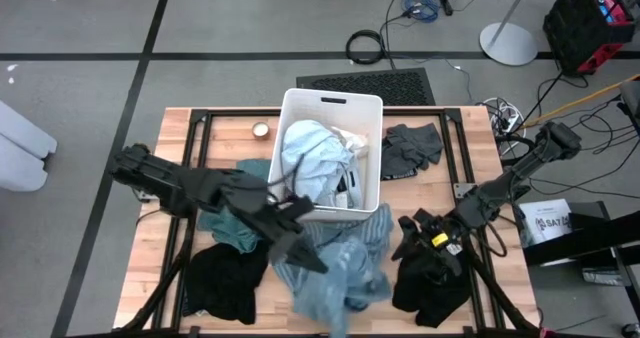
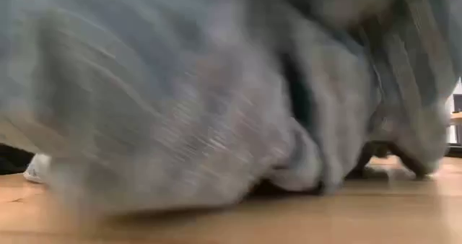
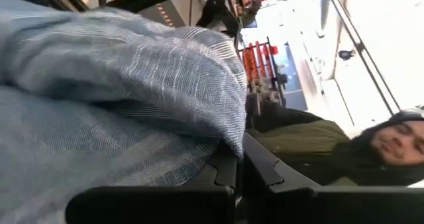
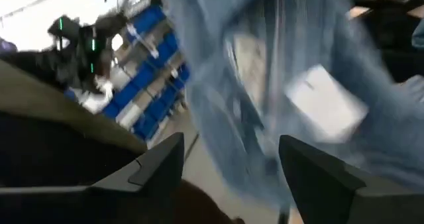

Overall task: Sort clothes
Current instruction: Put the blue polo shirt into the white laundry bin

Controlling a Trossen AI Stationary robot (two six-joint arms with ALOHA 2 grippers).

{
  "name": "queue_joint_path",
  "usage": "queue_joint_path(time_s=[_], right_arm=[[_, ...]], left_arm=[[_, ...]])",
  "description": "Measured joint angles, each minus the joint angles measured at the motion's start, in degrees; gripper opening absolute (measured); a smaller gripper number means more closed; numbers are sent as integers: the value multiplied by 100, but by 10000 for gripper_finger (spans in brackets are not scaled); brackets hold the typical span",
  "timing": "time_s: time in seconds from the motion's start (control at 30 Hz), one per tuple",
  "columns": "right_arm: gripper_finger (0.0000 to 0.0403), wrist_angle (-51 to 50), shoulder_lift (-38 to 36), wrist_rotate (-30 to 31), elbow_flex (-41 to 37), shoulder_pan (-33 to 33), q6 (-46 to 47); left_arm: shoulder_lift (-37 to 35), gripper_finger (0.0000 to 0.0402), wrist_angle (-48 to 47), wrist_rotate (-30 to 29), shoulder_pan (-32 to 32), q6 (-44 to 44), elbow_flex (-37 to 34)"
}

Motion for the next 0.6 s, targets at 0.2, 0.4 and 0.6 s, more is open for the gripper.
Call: queue_joint_path(time_s=[0.2,0.4,0.6], right_arm=[[229,-433,181,12,0,226,-1388],[229,32,881,125,0,226,-2604],[229,687,1742,1056,0,224,-2645]], left_arm=[[-488,4,-398,-652,5,-26,0],[-628,4,-394,-1179,3,-32,0],[-632,4,-235,-1421,5,-34,0]])
